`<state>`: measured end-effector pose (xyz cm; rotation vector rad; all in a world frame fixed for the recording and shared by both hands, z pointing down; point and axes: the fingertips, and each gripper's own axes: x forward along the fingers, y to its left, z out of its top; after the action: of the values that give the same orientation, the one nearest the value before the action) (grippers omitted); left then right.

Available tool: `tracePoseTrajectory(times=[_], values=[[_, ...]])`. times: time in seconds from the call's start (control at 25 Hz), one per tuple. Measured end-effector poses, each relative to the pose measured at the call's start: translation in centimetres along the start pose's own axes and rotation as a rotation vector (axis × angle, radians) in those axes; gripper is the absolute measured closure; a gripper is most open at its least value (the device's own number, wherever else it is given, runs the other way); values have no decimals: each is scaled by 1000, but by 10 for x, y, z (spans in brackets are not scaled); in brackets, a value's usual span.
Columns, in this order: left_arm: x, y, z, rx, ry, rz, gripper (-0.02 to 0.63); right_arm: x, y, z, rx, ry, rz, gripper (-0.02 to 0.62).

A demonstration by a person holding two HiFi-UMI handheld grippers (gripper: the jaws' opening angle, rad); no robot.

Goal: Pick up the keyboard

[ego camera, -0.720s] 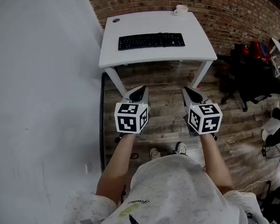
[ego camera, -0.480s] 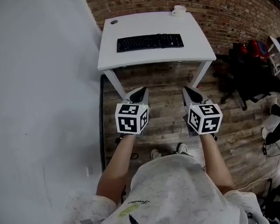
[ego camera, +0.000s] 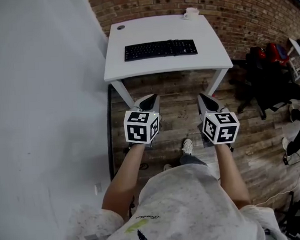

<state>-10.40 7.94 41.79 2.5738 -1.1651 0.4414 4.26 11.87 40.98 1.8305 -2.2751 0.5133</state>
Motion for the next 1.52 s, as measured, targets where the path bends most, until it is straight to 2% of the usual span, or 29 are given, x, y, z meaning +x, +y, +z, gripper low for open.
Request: tracePoseTrajectory(times=[0.48, 0.84, 1.16, 1.52], values=[[68, 35, 2, -20, 17, 33, 609, 70, -37, 3, 17, 14, 23, 584], [131, 58, 28, -41, 30, 69, 609, 127, -81, 26, 21, 32, 45, 584], [179, 83, 53, -66, 41, 127, 609, 179, -117, 49, 25, 51, 84, 584], [218, 111, 63, -95, 52, 211, 607, 230, -151, 68, 36, 52, 134, 584]])
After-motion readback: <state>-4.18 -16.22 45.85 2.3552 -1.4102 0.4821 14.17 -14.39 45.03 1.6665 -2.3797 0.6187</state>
